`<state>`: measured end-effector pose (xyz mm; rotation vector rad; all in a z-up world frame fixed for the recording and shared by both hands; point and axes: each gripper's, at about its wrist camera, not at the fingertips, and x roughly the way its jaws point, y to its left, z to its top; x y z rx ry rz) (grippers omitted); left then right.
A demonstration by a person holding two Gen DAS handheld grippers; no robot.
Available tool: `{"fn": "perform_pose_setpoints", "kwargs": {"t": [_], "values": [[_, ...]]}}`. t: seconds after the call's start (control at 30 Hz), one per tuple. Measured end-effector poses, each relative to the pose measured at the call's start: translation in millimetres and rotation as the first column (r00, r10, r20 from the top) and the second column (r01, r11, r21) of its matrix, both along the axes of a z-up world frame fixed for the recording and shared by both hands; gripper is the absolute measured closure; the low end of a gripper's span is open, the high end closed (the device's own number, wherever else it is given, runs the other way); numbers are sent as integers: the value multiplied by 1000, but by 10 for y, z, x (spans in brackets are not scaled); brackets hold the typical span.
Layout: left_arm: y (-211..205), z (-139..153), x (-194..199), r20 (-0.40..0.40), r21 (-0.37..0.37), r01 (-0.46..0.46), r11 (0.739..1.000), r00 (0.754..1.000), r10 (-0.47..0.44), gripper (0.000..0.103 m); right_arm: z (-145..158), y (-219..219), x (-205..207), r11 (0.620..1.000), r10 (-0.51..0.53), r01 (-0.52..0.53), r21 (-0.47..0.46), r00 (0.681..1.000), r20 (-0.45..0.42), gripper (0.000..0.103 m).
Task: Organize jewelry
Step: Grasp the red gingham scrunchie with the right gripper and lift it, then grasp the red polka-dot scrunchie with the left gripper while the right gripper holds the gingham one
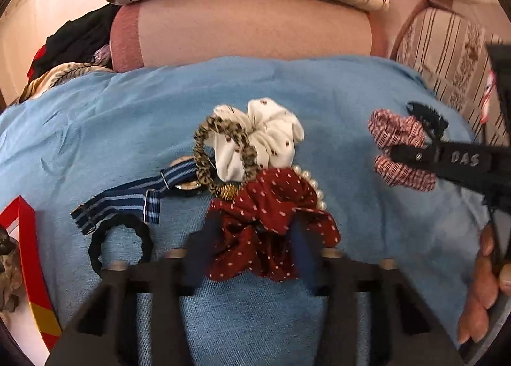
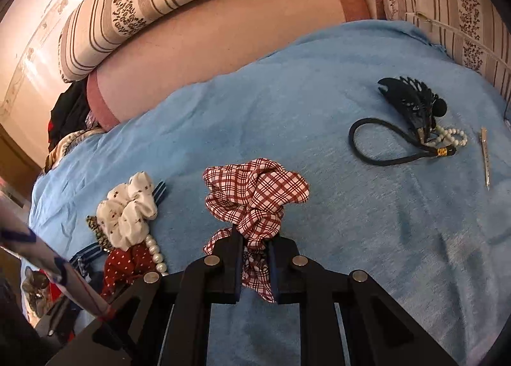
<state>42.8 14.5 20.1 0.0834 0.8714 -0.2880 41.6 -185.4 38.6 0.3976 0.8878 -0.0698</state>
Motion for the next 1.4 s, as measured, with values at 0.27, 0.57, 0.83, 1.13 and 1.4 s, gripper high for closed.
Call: {"fn": "perform_pose_setpoints", "kwargs": {"t": [0.27, 0.57, 0.83, 1.13, 1.4], "values": [[139, 260, -119, 79, -50, -10, 999, 997, 14, 97, 130, 97, -110, 1000, 16, -15, -23, 998, 55, 89], [324, 564, -202, 161, -76, -24, 997, 986, 36, 98, 310, 248, -269, 996, 82, -78, -39, 989, 126, 89], [351, 317, -166, 21, -103, -6, 995, 1000, 8, 98, 252, 305, -231, 994, 97, -92, -50, 989, 108, 89], [340, 3, -81, -98, -113, -43, 993, 995, 32, 65, 236, 328, -221, 992, 119, -114, -52, 988, 98, 89], [299, -25, -92, -85, -101, -38, 994, 996, 29, 96, 244, 374, -242, 990, 133, -127, -57, 986, 102, 89]]}}
